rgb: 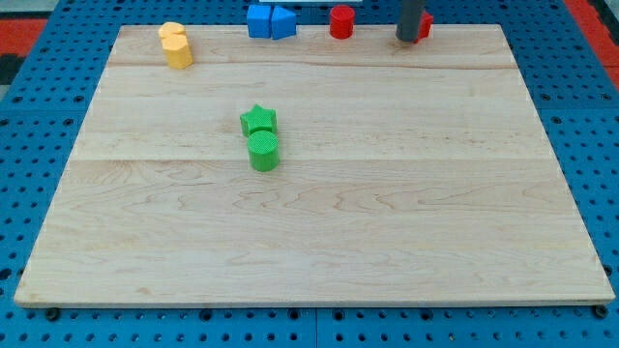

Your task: Point your arm towards bottom of blue triangle

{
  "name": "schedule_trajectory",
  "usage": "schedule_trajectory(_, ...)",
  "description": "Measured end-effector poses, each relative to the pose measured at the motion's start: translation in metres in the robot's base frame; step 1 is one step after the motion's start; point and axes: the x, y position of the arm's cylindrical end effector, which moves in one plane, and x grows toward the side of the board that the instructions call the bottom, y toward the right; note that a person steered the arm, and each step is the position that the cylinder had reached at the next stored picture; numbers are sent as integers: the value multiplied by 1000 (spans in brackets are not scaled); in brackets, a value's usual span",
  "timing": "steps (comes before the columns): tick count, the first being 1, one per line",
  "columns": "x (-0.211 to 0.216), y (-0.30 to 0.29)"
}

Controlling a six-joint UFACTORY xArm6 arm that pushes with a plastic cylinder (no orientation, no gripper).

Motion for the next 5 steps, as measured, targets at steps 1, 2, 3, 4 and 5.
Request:
schedule_trajectory(1,-4,6)
schedule_trajectory(2,29,-5)
schedule_trajectory(3,54,-47)
schedule_trajectory(4,60,-106)
schedule_trajectory(5,60,-130)
